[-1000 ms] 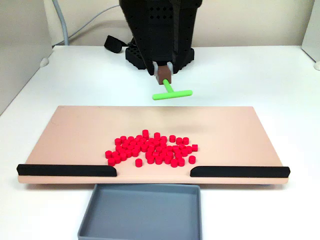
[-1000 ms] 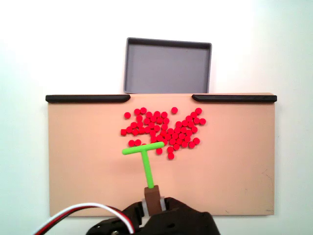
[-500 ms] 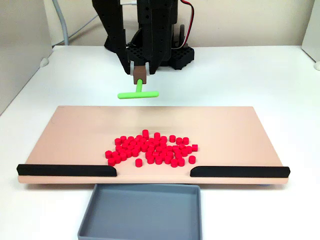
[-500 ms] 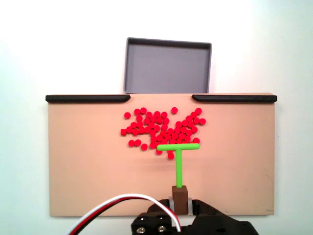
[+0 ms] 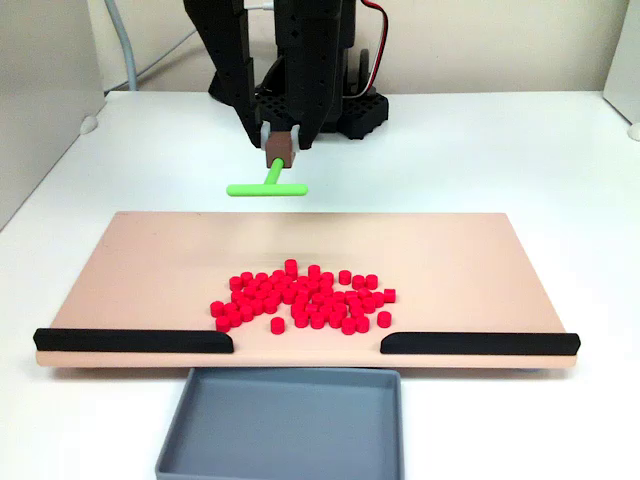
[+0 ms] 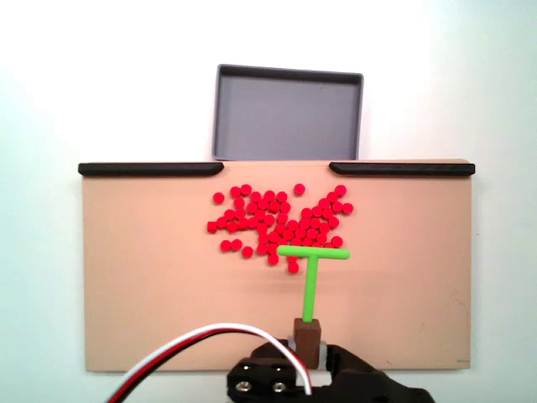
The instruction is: Grasp a green tool by the dark brown handle.
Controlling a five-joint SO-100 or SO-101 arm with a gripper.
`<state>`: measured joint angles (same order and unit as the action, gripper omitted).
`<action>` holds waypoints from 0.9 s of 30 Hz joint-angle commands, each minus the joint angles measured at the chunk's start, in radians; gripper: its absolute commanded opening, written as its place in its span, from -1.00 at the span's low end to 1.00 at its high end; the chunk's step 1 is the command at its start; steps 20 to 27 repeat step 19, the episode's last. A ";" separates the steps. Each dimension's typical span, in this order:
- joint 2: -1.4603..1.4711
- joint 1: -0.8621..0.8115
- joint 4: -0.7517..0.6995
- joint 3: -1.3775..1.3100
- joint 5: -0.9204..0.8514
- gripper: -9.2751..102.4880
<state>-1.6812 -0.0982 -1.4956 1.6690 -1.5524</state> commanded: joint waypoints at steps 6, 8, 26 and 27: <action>-0.034 0.020 -0.005 -0.005 0.015 -0.84; -0.037 0.020 -0.005 -0.005 0.011 -0.84; -0.034 0.021 -0.005 -0.005 0.009 -0.84; -0.034 0.021 -0.005 -0.005 0.009 -0.84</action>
